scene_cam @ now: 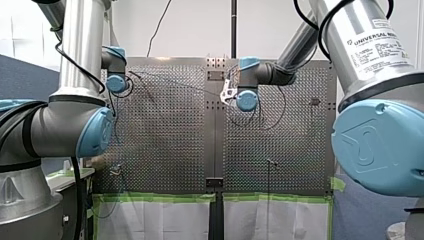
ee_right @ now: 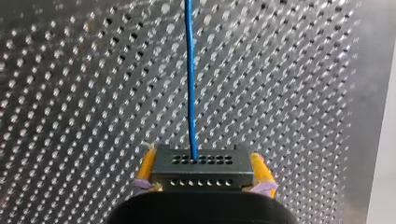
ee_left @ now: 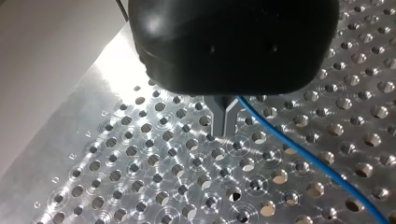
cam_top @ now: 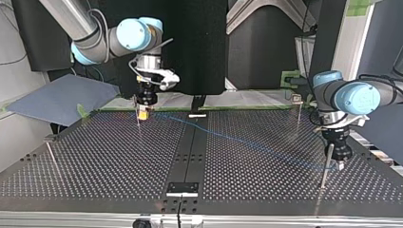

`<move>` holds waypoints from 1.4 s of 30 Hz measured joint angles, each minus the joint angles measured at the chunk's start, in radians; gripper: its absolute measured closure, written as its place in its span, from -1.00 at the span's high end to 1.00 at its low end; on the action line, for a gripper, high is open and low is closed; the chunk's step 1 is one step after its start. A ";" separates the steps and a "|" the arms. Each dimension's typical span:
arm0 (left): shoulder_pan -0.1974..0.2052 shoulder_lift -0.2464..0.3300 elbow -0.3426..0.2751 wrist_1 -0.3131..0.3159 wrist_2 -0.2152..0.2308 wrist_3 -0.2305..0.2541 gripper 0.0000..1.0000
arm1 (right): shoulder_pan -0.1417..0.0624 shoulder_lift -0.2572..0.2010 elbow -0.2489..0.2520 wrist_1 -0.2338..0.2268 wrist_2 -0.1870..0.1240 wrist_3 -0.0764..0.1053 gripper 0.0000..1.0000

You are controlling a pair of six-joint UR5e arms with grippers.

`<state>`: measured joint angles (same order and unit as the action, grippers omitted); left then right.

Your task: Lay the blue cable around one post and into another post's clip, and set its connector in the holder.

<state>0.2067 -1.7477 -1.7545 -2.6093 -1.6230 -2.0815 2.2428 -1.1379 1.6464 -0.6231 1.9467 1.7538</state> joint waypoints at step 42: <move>-0.008 0.000 0.000 0.000 0.001 0.000 -1.00 | -0.014 0.240 0.361 -0.361 0.176 0.048 -1.00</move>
<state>0.1989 -1.7477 -1.7545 -2.6095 -1.6221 -2.0815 2.2292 -0.8979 2.0077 -0.9842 2.1226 1.8020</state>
